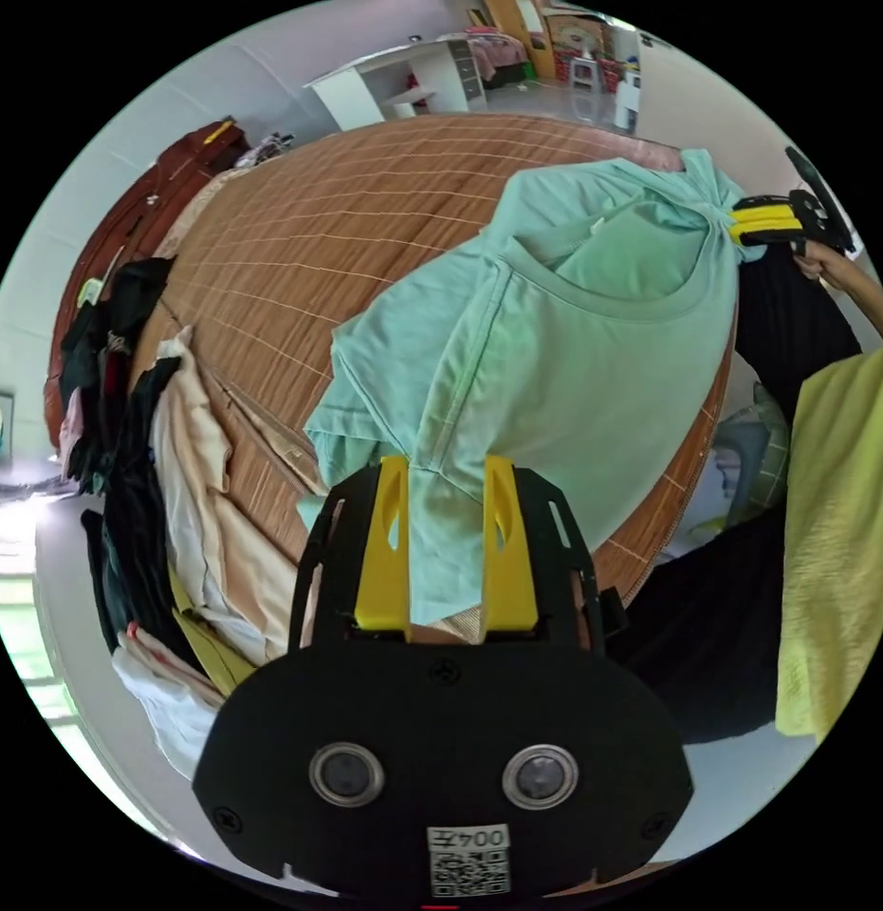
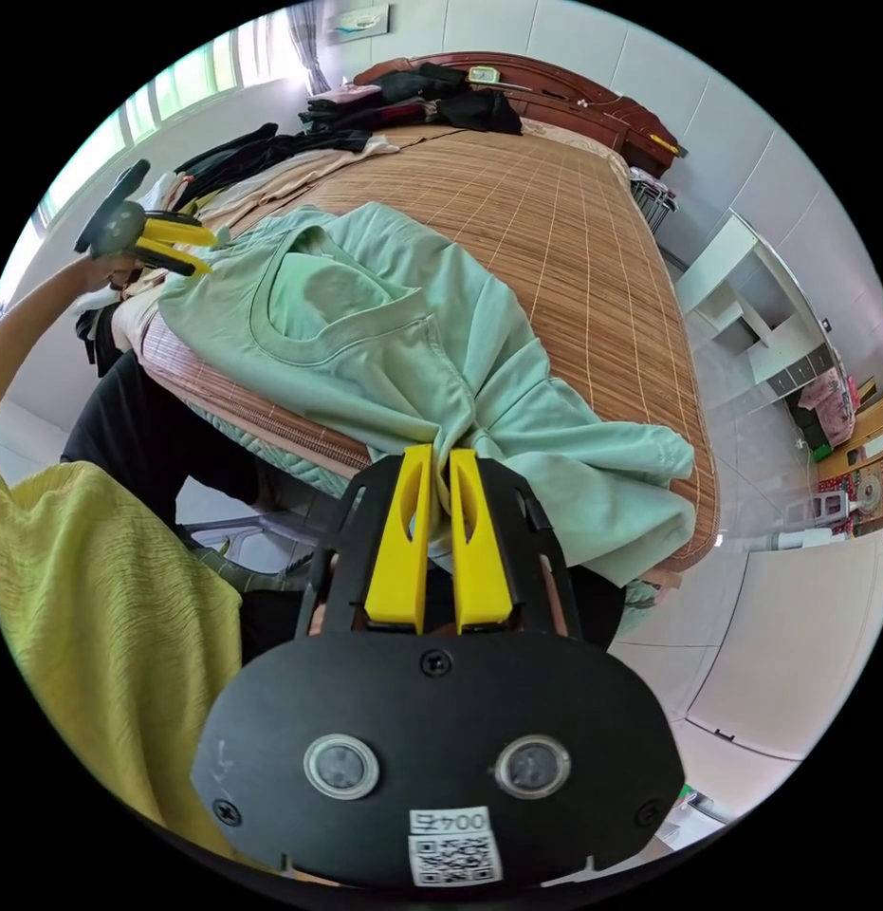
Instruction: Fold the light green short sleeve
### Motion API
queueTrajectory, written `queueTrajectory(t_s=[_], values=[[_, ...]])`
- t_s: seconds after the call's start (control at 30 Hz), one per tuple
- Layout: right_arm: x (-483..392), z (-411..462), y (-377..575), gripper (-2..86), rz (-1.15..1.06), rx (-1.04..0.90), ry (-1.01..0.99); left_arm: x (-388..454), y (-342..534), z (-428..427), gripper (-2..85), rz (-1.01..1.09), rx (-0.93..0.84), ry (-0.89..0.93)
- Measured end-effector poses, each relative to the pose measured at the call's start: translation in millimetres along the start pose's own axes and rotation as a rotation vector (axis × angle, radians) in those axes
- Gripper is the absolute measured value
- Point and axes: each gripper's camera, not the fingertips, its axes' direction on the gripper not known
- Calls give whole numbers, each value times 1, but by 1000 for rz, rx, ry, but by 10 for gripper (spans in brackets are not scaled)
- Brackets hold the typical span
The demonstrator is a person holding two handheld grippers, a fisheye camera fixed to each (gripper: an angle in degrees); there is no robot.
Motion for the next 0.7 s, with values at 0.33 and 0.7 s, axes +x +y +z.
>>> queueTrajectory(t_s=[0.33,0.7], values=[[43,17,25,47,15,2,-29,-17,-5,18,101,44,-70,144],[99,26,71,80,55,36,-36,68,79,-60,20,-222,265,-215]])
